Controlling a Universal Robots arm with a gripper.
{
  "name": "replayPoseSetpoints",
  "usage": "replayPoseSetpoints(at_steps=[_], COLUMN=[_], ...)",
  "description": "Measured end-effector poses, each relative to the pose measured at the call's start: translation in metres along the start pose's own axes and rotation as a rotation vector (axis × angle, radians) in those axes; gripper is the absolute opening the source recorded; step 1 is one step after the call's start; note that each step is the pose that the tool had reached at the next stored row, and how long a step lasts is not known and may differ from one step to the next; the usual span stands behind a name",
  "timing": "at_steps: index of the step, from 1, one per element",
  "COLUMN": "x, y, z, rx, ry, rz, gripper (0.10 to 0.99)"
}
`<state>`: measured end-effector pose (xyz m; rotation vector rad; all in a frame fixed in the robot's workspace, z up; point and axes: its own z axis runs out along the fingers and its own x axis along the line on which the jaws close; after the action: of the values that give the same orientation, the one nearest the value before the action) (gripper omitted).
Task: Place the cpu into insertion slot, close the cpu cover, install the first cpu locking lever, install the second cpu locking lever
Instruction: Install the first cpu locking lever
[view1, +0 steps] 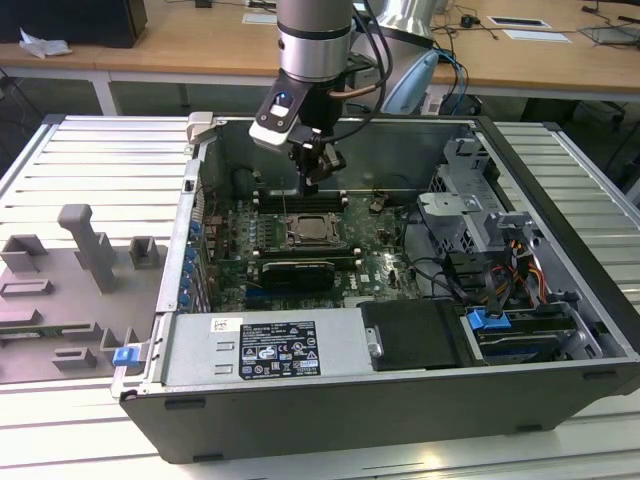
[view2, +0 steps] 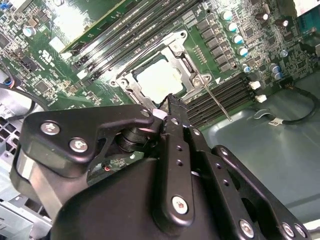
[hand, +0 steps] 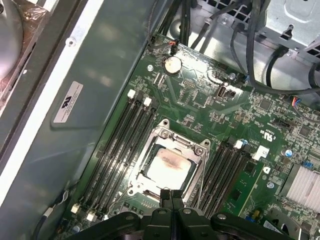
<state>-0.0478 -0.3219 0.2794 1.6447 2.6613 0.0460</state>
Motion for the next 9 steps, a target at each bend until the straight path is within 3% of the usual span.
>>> replayPoseSetpoints(at_steps=[9], x=[-0.0001], y=[0.0000], z=[0.0000], rx=[0.000], ry=[0.0024], rz=[-0.075], gripper=[0.106])
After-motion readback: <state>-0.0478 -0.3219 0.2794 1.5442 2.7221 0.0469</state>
